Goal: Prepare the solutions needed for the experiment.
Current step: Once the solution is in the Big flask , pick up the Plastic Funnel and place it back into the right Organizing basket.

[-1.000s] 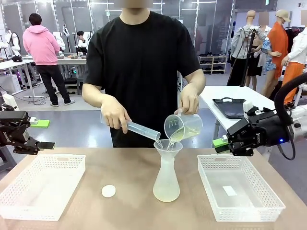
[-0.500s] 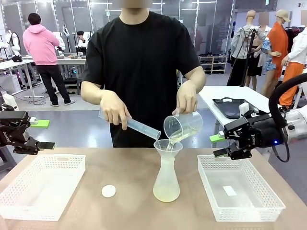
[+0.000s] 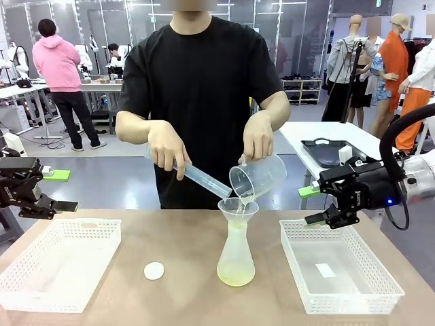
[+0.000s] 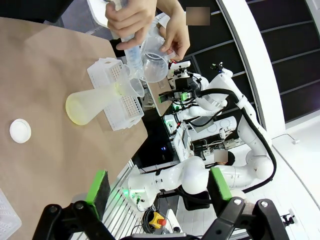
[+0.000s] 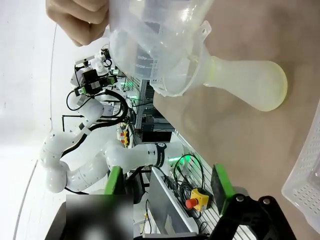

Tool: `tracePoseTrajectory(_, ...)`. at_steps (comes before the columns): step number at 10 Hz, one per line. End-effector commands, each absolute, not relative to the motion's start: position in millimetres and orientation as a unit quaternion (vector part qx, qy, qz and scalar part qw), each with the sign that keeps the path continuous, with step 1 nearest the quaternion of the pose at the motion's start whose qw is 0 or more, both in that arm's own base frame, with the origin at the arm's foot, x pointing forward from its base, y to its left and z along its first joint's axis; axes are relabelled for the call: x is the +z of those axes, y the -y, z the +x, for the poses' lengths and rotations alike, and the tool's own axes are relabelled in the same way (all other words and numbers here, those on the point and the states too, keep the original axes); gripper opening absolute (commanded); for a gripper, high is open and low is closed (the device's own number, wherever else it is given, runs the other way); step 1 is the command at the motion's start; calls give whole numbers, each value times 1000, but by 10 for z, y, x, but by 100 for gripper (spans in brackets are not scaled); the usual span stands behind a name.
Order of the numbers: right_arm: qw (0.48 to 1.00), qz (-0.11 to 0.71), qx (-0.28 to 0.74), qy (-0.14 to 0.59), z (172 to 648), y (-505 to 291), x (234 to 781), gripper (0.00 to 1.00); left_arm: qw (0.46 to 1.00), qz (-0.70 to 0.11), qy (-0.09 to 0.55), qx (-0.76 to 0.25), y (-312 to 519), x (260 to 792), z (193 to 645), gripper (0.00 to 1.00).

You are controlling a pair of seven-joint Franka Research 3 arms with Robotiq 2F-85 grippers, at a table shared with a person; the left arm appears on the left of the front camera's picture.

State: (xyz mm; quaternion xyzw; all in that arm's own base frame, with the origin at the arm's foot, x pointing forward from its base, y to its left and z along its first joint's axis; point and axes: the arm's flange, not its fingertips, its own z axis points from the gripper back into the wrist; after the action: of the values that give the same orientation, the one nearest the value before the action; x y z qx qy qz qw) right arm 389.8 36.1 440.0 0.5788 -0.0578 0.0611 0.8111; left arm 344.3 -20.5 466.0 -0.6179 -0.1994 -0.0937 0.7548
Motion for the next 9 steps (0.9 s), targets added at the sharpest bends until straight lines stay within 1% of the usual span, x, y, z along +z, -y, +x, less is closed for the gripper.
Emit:
tracePoseTrajectory(1, 812, 578, 66, 57, 3886, -357, 4415, 88, 748, -624, 202, -97, 214, 4691, 3459, 100)
tracePoseTrajectory(9, 812, 578, 66, 57, 3886, -357, 4415, 88, 748, -624, 202, -97, 214, 4691, 3459, 100)
